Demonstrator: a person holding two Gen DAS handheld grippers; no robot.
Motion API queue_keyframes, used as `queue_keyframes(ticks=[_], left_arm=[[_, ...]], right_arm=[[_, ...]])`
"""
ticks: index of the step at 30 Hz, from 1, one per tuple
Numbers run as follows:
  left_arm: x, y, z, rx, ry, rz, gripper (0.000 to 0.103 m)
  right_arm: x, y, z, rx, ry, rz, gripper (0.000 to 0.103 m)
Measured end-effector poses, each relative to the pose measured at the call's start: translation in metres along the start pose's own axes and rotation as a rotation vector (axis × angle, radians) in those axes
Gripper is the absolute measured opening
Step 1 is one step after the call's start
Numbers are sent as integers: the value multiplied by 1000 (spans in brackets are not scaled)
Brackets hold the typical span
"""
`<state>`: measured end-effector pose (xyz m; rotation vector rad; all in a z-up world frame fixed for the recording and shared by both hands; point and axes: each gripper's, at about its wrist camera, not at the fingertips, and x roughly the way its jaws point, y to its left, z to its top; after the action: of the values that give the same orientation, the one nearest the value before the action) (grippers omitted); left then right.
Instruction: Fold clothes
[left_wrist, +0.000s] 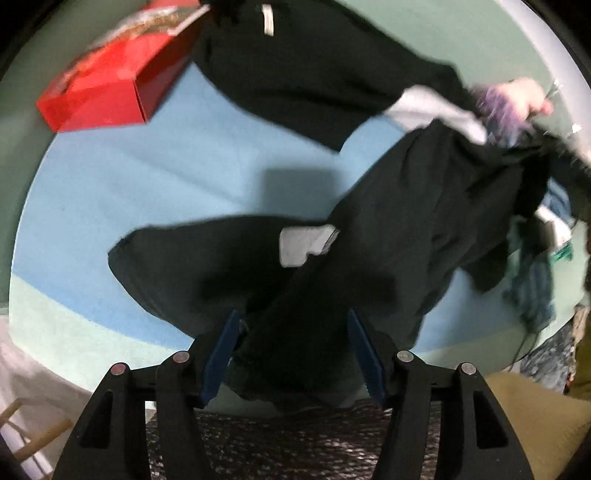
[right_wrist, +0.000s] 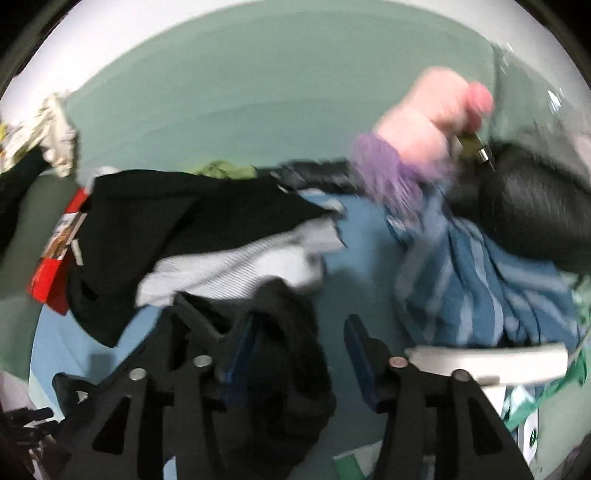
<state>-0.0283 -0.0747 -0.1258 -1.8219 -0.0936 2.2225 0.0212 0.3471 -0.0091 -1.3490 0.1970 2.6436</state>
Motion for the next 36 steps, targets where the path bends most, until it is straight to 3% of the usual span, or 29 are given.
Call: queue_keyframes(ticks=[3,4,5,7,10,13,17,20,26,28,29,30,33,36], left_arm=[[18,11,-4,-46,52,-9,60],[22,12,-6,-58,59,9,40],[25,14,-9,-75,66,18,26],[24,17,-12,-105,62,12,13],[9,19,-18,-141,19,-42,10],[-5,11,-27,-108,2,-96,9],[-23,-1,-40,-63,-20,-167,9],[-23,-7,-48,-40,-23,-214,9],[-12,-19,-55,3,3,-250,9],[-12,-20,-54,6,-2,-254,9],[-14,-19,-53,4,-7,-253,9],[-16,-17,-53,-2,-15,-248,9],[-25,-11,-53,-20,-46,-226,9],[-53,-2,-50,-44,-124,-201,9]], right_arm=[[1,32,6,-90,-22,10,74],[3,43,8,-117,-25,14,75],[10,54,9,-129,-4,33,75],[28,75,9,-142,58,81,75],[68,105,5,-108,218,160,74],[108,129,1,-45,342,213,71],[150,149,-2,34,465,178,71],[172,155,-3,76,514,136,71],[190,159,-2,134,510,131,71],[192,158,-2,131,496,120,52],[191,155,-3,133,478,121,31],[189,151,-4,137,458,124,17],[171,132,-8,179,420,207,9],[135,109,-5,229,361,293,8]])
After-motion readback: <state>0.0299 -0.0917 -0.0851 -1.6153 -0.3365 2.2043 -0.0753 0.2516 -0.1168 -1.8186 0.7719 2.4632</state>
